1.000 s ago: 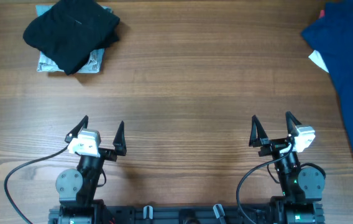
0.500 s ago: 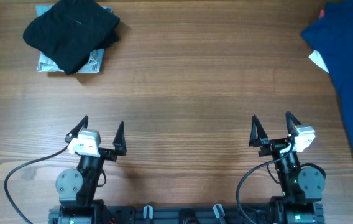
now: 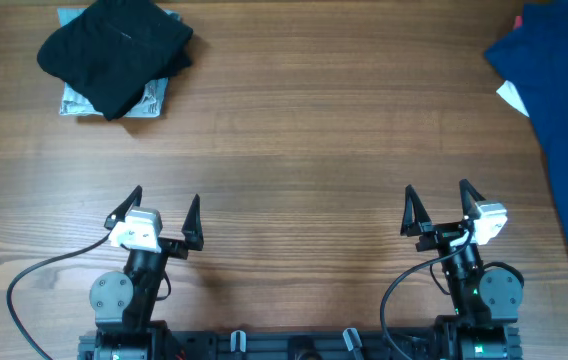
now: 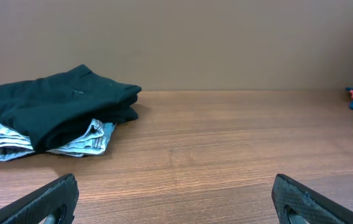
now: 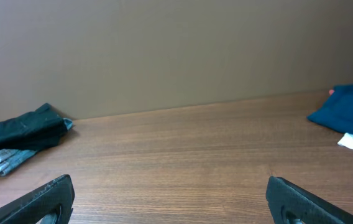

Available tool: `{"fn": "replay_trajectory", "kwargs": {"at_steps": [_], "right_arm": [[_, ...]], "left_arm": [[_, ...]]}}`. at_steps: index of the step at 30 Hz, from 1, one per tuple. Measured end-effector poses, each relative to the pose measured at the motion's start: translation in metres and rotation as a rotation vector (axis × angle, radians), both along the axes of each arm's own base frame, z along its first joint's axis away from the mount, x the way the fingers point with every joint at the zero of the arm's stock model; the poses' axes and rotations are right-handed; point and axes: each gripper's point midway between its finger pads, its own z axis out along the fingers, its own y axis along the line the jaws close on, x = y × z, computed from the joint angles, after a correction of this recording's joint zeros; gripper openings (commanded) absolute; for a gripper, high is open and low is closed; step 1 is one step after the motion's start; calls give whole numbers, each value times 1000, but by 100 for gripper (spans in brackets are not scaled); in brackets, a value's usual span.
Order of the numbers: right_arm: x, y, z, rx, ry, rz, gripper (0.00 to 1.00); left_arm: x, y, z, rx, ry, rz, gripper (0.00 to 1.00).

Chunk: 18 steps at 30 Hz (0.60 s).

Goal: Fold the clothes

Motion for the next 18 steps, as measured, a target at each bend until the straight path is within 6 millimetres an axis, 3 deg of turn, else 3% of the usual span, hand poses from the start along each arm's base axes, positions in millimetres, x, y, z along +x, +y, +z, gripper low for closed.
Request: {"fn": "replay_trajectory", "kwargs": {"at_steps": [8,15,18], "right_arm": [[0,0,1,33,3,2,100],[0,1,1,619,101,11,100],[-2,8,8,752,113,59,100]], "left_arm": [[0,0,0,0,0,0,100],[0,0,0,0,0,0,100],[0,0,0,0,1,0,100]]}}
